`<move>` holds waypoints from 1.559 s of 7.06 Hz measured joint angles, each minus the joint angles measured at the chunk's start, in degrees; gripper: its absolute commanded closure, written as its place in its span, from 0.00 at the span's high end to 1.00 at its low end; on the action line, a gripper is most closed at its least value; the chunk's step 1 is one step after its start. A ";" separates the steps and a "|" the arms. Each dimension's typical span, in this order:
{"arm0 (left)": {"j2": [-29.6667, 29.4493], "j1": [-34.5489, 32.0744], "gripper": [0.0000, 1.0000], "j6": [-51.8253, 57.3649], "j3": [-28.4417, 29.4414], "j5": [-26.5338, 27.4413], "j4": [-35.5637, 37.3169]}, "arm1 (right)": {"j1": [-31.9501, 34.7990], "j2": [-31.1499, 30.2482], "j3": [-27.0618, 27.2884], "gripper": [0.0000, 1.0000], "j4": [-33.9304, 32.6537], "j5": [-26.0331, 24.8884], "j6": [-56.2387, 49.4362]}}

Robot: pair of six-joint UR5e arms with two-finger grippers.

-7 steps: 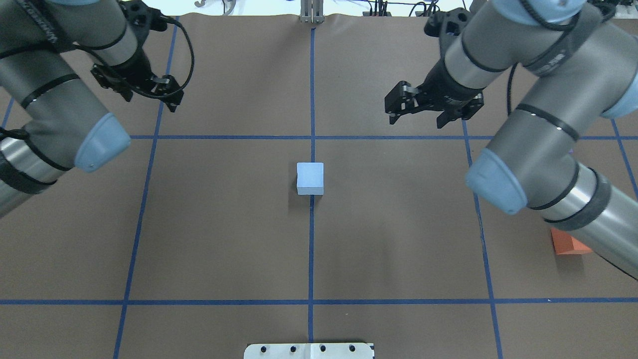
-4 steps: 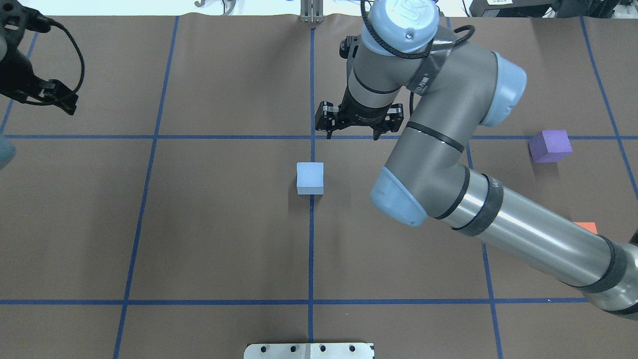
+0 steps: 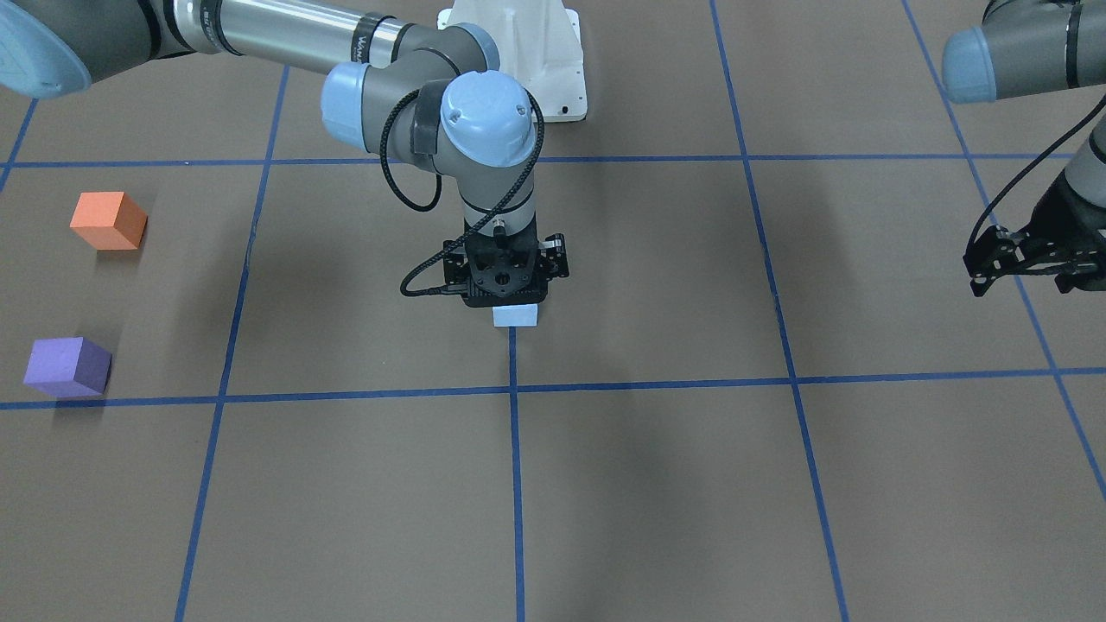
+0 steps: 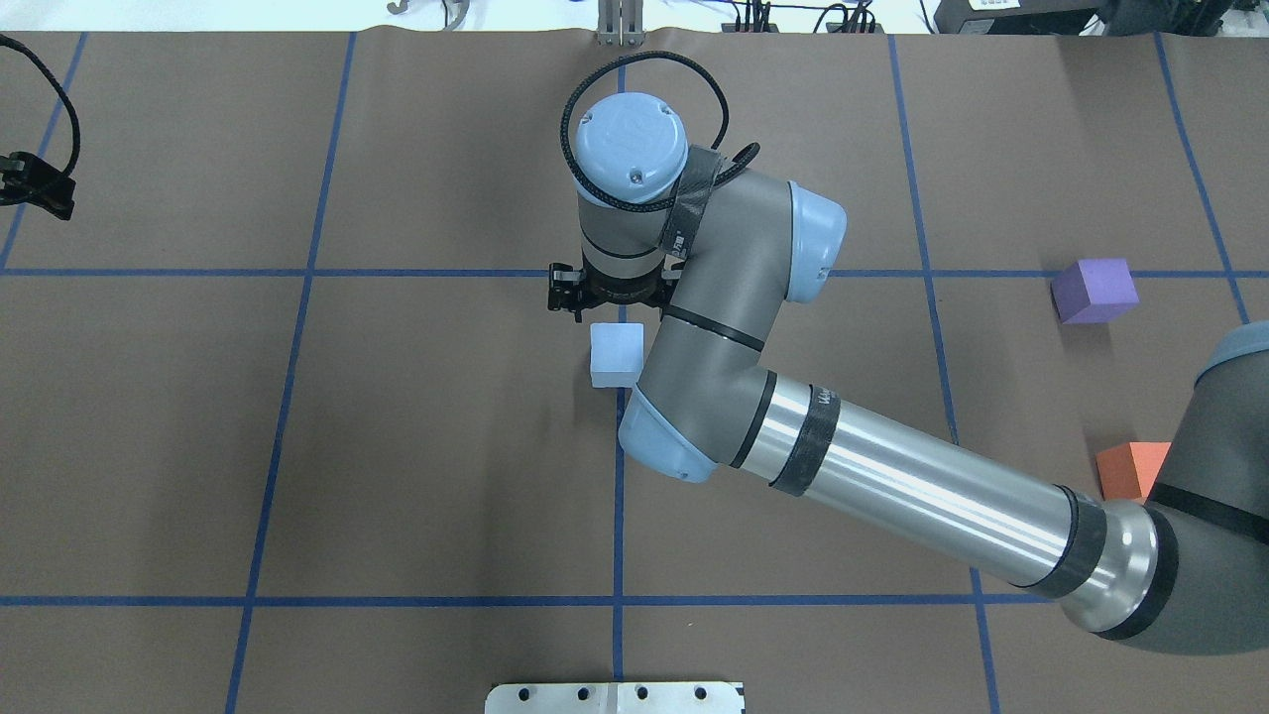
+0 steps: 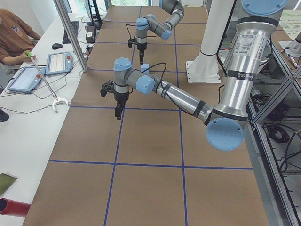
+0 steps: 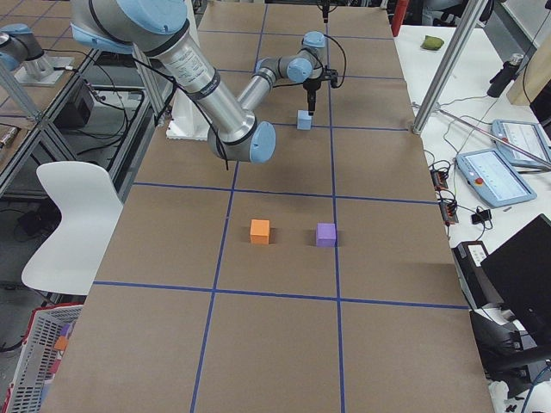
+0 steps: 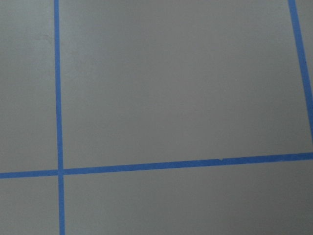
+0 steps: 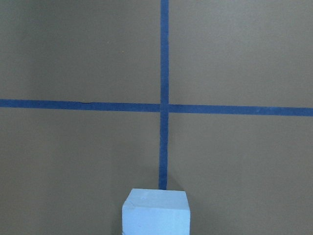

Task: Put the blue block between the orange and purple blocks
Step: 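Lower the right gripper and grasp the light-blue cube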

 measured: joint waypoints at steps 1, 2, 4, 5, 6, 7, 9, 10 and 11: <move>0.39 -0.15 1.00 -0.01 0.59 0.19 -0.95 | -0.67 0.06 -1.15 1.00 0.44 -0.16 0.09; 0.52 -0.31 1.00 -0.01 1.33 0.28 -1.29 | -1.30 0.02 -1.95 1.00 0.57 -0.36 0.04; 0.53 -1.01 1.00 0.11 2.75 0.28 -1.44 | -2.55 0.02 -3.32 0.94 0.68 -1.19 -0.13; 0.52 -1.23 1.00 0.15 2.98 0.26 -1.45 | -2.88 0.00 -4.03 0.56 0.77 -1.57 -0.34; 0.51 -1.34 1.00 0.16 3.12 0.25 -1.43 | -3.12 0.05 -4.76 0.01 0.91 -2.08 -0.27; 0.51 -1.40 1.00 0.16 3.24 0.25 -1.40 | -3.17 0.16 -5.08 0.00 1.03 -2.30 -0.16; 0.51 -1.44 1.00 0.14 3.34 0.25 -1.42 | -2.59 0.19 -3.98 0.00 0.75 -2.26 -0.39; 0.51 -1.44 1.00 0.11 3.38 0.25 -1.43 | -1.53 -0.90 -0.25 0.00 -1.27 -2.03 -0.43; 0.61 -1.78 1.00 0.20 3.68 0.11 -1.43 | 0.06 -4.34 7.67 0.00 -5.24 -1.83 -0.59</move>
